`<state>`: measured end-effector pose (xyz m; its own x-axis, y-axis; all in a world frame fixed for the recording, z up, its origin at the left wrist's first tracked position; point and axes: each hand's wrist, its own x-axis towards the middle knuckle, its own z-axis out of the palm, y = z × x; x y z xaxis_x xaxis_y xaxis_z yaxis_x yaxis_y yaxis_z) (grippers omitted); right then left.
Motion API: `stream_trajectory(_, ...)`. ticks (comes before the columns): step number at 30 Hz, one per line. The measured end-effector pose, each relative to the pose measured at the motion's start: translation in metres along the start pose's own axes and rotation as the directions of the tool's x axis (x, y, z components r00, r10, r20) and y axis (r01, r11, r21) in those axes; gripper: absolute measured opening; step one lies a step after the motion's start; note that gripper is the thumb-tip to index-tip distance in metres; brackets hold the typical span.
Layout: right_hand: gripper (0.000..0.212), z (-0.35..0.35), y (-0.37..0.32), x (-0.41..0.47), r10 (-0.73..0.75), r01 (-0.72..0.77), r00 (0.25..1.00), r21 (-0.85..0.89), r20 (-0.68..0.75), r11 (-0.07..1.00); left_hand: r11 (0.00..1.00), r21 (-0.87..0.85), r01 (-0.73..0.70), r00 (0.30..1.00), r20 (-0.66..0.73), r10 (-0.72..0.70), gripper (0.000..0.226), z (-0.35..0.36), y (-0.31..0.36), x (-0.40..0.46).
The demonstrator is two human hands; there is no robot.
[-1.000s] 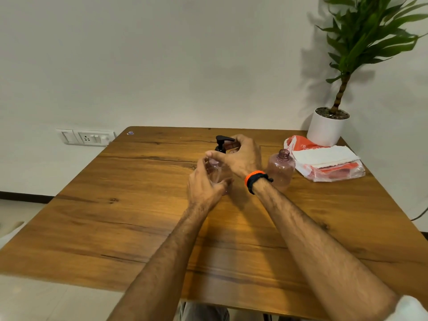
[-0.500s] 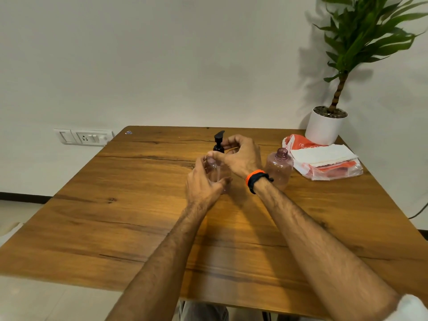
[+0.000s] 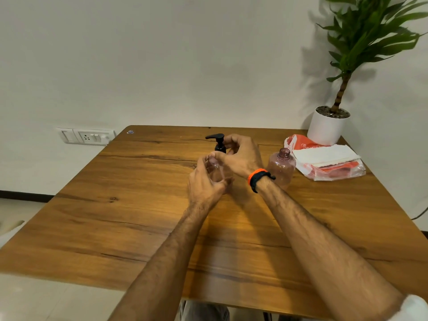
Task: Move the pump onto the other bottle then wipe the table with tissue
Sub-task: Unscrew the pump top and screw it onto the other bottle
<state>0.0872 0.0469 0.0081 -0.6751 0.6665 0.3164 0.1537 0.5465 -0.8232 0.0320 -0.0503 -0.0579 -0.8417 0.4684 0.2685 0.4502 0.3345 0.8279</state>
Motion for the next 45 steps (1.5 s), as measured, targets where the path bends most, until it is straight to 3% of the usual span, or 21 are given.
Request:
stream_trajectory(3,0.028,-0.0029,-0.0002,0.0004,-0.017,0.017,0.998,0.008,0.06,1.0,1.0,-0.001,0.01,1.0,0.003,-0.01,0.075,0.0006,0.0002,-0.0002)
stream_trajectory(7,0.043,0.0001,-0.0032,0.0003,-0.013,0.013,1.0,-0.062,0.009,0.998,1.0,-0.007,0.0,1.0,0.006,0.0,0.075,0.0002,0.0006,-0.0003)
stream_trajectory(13,0.031,-0.0057,-0.0002,0.0005,0.0,-0.001,0.996,0.008,0.09,1.0,1.0,-0.005,0.019,1.0,-0.005,-0.019,0.072,0.0008,0.0008,0.0003)
stream_trajectory(17,0.043,-0.0013,-0.0018,-0.0029,-0.014,0.016,1.0,-0.06,0.025,0.998,1.0,-0.004,0.012,1.0,-0.008,-0.012,0.067,0.0009,0.0004,0.0)
stream_trajectory(23,0.026,-0.0049,-0.001,-0.0018,0.003,-0.003,0.999,0.002,0.04,1.0,1.0,0.001,0.012,1.0,-0.007,-0.012,0.071,0.0006,0.0003,0.0012)
stream_trajectory(27,0.04,-0.0052,-0.003,-0.0035,-0.014,0.015,0.999,-0.028,0.03,0.999,1.0,0.018,0.001,1.0,-0.006,-0.001,0.071,0.0003,0.0012,0.0002)
stream_trajectory(33,0.03,-0.0088,-0.0018,-0.0037,0.007,-0.013,0.998,0.083,0.064,0.996,1.0,0.007,0.017,1.0,-0.002,-0.017,0.073,0.0011,0.0009,0.0013)
stream_trajectory(37,0.037,-0.0072,-0.0015,-0.0063,-0.02,0.017,0.998,0.058,0.051,0.998,1.0,0.014,0.02,1.0,0.002,-0.02,0.074,0.0013,0.0014,0.001)
stream_trajectory(41,0.029,-0.0076,0.0005,-0.0048,0.003,-0.008,0.999,0.095,0.051,0.995,1.0,0.011,0.023,1.0,0.003,-0.023,0.072,0.0007,0.0014,0.0007)
stream_trajectory(45,0.039,-0.0088,0.0005,-0.0045,0.011,-0.019,0.997,0.101,0.079,0.995,1.0,0.018,0.008,1.0,-0.004,-0.008,0.076,0.0017,0.0002,0.0011)
